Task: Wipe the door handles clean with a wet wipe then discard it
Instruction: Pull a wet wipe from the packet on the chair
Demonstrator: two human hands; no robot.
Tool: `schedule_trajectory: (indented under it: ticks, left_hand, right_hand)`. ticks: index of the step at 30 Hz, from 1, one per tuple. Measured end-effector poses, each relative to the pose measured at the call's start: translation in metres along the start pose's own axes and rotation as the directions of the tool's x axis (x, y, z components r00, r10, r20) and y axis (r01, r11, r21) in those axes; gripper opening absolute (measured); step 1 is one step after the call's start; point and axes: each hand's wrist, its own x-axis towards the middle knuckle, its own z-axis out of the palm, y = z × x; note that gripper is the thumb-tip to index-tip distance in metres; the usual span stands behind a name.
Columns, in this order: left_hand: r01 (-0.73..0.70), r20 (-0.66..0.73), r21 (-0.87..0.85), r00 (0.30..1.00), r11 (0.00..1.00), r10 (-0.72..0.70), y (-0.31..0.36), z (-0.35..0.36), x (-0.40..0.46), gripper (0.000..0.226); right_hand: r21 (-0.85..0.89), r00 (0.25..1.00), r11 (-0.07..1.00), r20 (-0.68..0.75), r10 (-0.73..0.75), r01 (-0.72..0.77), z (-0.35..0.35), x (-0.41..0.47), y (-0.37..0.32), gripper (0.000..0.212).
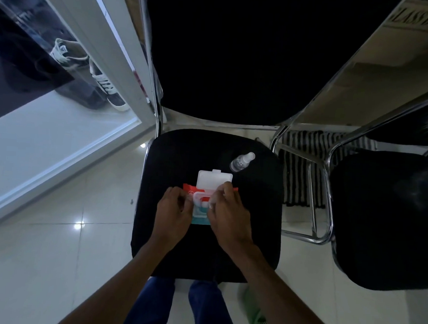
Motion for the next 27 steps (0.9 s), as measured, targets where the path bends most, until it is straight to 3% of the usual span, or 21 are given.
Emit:
schedule_trajectory:
  ticks: [6,18,22,27]
  left_hand:
    - [-0.009,-0.013,0.034,1.000,0.999,0.009,-0.003,0.003,0.000,0.010]
    - [-0.017,-0.036,0.047,0.999,0.999,0.018,-0.008,0.008,-0.002,0.010]
    - [-0.011,-0.049,0.044,0.999,0.999,0.013,-0.004,0.008,-0.003,0.013]
    - [-0.014,-0.054,0.059,0.998,0.998,0.017,-0.001,0.007,-0.008,0.018]
  right_hand:
    - [0.121,1.000,0.993,-0.020,-0.015,0.017,-0.004,-0.004,0.006,0.029]
    - [0.259,0.999,0.965,0.013,0.041,-0.043,0.001,-0.004,0.015,0.034]
    - [0.244,1.000,0.970,0.026,0.010,-0.016,-0.003,-0.003,0.008,0.036]
    - [0.176,1.000,0.984,0.020,0.018,-0.022,-0.007,-0.001,0.000,0.022]
